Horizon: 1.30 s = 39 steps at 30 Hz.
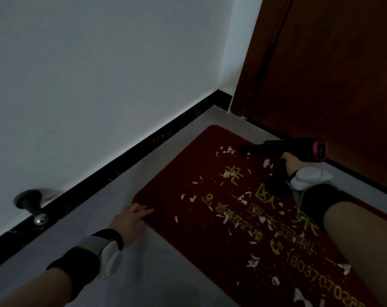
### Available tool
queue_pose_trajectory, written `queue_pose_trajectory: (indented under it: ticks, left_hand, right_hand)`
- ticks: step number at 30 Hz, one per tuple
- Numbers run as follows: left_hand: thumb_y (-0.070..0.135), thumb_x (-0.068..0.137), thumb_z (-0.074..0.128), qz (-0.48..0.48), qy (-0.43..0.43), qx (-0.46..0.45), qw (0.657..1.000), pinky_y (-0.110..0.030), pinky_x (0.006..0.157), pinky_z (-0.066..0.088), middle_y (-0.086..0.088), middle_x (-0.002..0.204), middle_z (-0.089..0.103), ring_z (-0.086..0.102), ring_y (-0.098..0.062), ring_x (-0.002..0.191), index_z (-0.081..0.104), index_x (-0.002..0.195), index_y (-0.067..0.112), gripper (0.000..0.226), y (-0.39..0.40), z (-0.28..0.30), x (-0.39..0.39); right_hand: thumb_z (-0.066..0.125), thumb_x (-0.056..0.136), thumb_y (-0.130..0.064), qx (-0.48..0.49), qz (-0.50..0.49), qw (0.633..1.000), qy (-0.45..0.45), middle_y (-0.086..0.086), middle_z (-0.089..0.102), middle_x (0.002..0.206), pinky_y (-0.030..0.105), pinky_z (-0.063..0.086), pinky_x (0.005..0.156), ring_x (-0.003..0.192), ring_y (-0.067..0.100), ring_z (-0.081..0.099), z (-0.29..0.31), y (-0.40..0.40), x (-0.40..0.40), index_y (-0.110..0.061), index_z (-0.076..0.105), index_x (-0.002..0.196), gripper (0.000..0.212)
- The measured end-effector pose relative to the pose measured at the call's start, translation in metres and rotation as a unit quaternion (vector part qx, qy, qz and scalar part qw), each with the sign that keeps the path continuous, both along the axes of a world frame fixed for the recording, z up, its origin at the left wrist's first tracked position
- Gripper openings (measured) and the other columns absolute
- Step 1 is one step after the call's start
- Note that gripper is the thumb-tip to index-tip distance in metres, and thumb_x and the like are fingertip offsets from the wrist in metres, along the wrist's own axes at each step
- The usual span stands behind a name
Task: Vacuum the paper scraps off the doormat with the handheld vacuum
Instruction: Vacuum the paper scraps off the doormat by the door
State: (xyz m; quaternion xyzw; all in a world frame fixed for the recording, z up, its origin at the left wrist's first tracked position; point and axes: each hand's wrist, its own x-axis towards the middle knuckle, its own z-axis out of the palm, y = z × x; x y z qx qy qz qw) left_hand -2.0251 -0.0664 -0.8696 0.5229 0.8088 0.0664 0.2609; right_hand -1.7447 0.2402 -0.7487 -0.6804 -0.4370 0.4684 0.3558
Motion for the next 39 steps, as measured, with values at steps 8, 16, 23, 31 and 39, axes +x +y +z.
queue_pose_trajectory:
  ticks: [8, 16, 23, 31, 39]
  left_hand:
    - [0.021, 0.097, 0.045, -0.008, 0.011, -0.009, 1.000, -0.027, 0.107, 0.029, 0.003, 0.146, 0.029, 0.025, -0.018, 0.135, 0.023, 0.147, 0.034, 0.056, 0.000, 0.000, 0.000]
    - [0.022, 0.097, 0.043, -0.018, 0.017, -0.026, 0.999, -0.028, 0.110, 0.027, 0.003, 0.150, 0.025, 0.022, -0.019, 0.138, 0.020, 0.147, 0.035, 0.056, 0.001, 0.000, 0.000]
    - [0.022, 0.097, 0.043, -0.014, 0.007, -0.024, 1.000, -0.028, 0.111, 0.025, 0.005, 0.151, 0.022, 0.020, -0.017, 0.139, 0.018, 0.148, 0.035, 0.058, -0.002, -0.001, 0.000]
    - [0.022, 0.096, 0.046, -0.022, 0.008, -0.025, 0.999, -0.026, 0.112, 0.021, 0.006, 0.153, 0.018, 0.017, -0.017, 0.140, 0.014, 0.148, 0.034, 0.063, -0.004, -0.002, 0.001]
    - [0.022, 0.095, 0.047, -0.021, 0.018, -0.027, 0.999, -0.027, 0.111, 0.025, 0.006, 0.153, 0.018, 0.017, -0.017, 0.140, 0.012, 0.148, 0.035, 0.065, -0.004, -0.002, 0.002]
  right_hand:
    - [0.069, 0.081, -0.026, -0.014, 0.135, 0.987, -0.089, 0.008, 0.058, 0.088, 0.035, 0.047, 0.075, 0.077, 0.027, 0.055, 0.011, -0.017, -0.012, -0.004, 0.060, 0.112, 0.039]
    - [0.068, 0.082, -0.027, -0.015, 0.231, 0.964, -0.133, 0.010, 0.054, 0.073, 0.027, 0.033, 0.053, 0.057, 0.021, 0.046, 0.020, -0.027, -0.028, 0.000, 0.065, 0.104, 0.035]
    - [0.068, 0.083, -0.023, 0.079, 0.199, 0.960, -0.181, 0.004, 0.046, 0.058, 0.025, 0.028, 0.046, 0.053, 0.020, 0.043, 0.018, -0.023, -0.030, -0.008, 0.050, 0.065, 0.029]
    - [0.058, 0.092, -0.017, 0.137, 0.182, 0.930, -0.290, 0.012, 0.051, 0.072, 0.030, 0.037, 0.059, 0.063, 0.024, 0.044, 0.019, -0.019, -0.018, -0.012, 0.029, 0.064, 0.041]
    - [0.067, 0.084, -0.018, 0.143, 0.137, 0.944, -0.264, 0.010, 0.054, 0.076, 0.024, 0.032, 0.047, 0.060, 0.019, 0.049, 0.010, -0.010, -0.017, 0.004, 0.023, 0.136, 0.071]
